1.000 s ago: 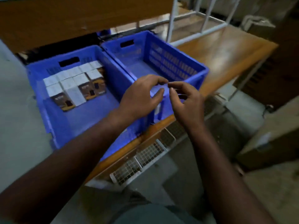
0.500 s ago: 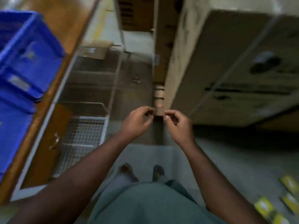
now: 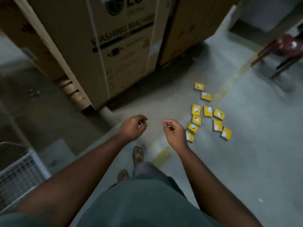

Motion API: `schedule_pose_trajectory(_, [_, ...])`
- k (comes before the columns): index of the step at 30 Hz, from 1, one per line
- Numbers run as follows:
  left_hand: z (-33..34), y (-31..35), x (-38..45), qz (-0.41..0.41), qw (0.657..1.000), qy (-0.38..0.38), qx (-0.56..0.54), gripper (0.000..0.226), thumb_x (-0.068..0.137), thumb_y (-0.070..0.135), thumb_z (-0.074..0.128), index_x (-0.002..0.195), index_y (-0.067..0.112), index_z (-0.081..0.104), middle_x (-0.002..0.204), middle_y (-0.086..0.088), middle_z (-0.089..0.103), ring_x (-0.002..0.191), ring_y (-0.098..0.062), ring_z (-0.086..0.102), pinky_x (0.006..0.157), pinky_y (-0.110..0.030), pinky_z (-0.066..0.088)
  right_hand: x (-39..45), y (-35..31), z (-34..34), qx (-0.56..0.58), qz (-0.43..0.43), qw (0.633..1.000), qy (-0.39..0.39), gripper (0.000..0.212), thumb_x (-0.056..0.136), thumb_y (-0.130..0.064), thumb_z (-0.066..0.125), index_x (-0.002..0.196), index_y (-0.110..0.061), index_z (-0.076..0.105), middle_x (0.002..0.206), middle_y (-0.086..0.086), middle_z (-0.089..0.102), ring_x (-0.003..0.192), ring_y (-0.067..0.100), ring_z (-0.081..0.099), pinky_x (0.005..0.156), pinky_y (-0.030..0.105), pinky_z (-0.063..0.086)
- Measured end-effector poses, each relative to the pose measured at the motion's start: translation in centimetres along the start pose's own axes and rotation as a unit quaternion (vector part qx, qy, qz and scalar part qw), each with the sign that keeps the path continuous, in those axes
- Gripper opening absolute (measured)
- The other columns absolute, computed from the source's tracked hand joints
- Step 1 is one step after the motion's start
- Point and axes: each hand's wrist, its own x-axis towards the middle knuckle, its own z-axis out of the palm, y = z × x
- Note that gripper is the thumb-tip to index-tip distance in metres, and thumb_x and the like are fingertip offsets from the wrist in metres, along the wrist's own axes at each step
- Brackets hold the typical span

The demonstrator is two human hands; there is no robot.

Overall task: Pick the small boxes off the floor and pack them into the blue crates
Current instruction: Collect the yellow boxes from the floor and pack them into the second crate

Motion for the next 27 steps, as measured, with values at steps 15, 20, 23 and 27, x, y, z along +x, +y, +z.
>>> schedule_pose_trajectory(15, [16.9, 12.2, 7.6, 0.032, 0.983, -0.132, 0.126, 0.03, 0.094, 0.037, 0.058, 0.121, 0.026, 0.065, 0.109, 0.008, 0.071, 0.101, -0.017, 0.066, 0.084, -0.033, 0.054, -0.7, 14.5, -15.2, 0.009, 0.141, 0.987, 0.082, 0.012, 0.092, -0.024, 0.069, 0.101, -0.026, 0.076, 0.097, -0.006, 0.076, 0.09, 0.016, 0.071, 0.082, 0.03, 0.055])
schedule_pose_trajectory(20, [23.3, 15.6, 10.5, 0.009, 0.976, -0.161, 0.146, 0.032, 0.093, 0.041, 0.058, 0.122, 0.03, 0.063, 0.112, 0.01, 0.07, 0.105, -0.017, 0.066, 0.085, -0.033, 0.054, 2.9, 19.2, -18.9, -0.026, 0.162, 0.986, 0.035, 0.019, 0.092, -0.022, 0.066, 0.108, -0.024, 0.076, 0.109, -0.004, 0.077, 0.094, 0.017, 0.071, 0.081, 0.024, 0.051])
schedule_pose_trajectory(23, [26.0, 16.0, 11.9, -0.014, 0.977, -0.163, 0.138, 0.031, 0.094, 0.04, 0.059, 0.123, 0.029, 0.063, 0.114, 0.009, 0.07, 0.106, -0.016, 0.065, 0.085, -0.032, 0.053, 5.4, 21.5, -20.0, -0.03, 0.201, 0.979, 0.029, 0.019, 0.092, -0.022, 0.066, 0.107, -0.022, 0.076, 0.104, -0.002, 0.077, 0.097, 0.018, 0.07, 0.078, 0.021, 0.045])
schedule_pose_trajectory(27, [29.0, 14.8, 15.4, -0.058, 0.974, -0.183, 0.118, 0.03, 0.094, 0.039, 0.06, 0.122, 0.028, 0.065, 0.112, 0.008, 0.071, 0.104, -0.017, 0.066, 0.084, -0.031, 0.052, 9.6, 23.8, -20.4, -0.01, 0.236, 0.972, -0.018, 0.019, 0.093, -0.022, 0.067, 0.109, -0.019, 0.076, 0.105, 0.0, 0.077, 0.097, 0.019, 0.071, 0.083, 0.023, 0.049])
